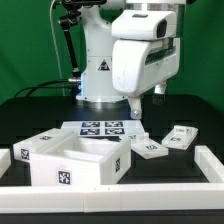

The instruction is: Assemble cabinet

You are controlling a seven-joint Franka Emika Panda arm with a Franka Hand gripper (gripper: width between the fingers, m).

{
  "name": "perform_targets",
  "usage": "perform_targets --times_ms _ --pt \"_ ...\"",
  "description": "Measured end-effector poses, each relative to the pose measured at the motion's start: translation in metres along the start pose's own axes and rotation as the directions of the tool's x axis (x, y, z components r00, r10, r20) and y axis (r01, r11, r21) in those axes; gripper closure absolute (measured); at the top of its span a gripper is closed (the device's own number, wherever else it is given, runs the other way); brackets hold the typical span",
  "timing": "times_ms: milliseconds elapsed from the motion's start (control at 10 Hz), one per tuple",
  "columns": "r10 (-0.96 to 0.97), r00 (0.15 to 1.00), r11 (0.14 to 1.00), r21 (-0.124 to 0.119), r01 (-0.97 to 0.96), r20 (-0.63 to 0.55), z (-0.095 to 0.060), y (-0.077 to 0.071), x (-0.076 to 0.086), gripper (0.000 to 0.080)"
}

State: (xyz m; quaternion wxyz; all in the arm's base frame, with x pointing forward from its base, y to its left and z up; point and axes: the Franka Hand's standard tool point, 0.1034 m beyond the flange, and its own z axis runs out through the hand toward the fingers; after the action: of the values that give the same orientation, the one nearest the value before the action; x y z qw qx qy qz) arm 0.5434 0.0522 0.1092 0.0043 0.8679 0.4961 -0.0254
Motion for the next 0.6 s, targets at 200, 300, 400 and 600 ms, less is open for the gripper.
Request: perform_targets --times_ms 200,300,400,600 --pt "0.000 1.000 1.000 0.000 0.000 0.000 0.0000 0.0000 0.0000 0.0003" --pt "0.000 1.000 1.000 0.001 0.000 0.000 0.0002 -0.0001 0.0000 0.0003" --pt "0.001 1.000 1.000 0.001 -0.001 0.000 0.0006 -0.0002 -0.0001 0.0003" --pt "-0.043 0.999 0.999 0.004 0.043 -0.001 0.0074 -0.0042 -0.0082 0.0003"
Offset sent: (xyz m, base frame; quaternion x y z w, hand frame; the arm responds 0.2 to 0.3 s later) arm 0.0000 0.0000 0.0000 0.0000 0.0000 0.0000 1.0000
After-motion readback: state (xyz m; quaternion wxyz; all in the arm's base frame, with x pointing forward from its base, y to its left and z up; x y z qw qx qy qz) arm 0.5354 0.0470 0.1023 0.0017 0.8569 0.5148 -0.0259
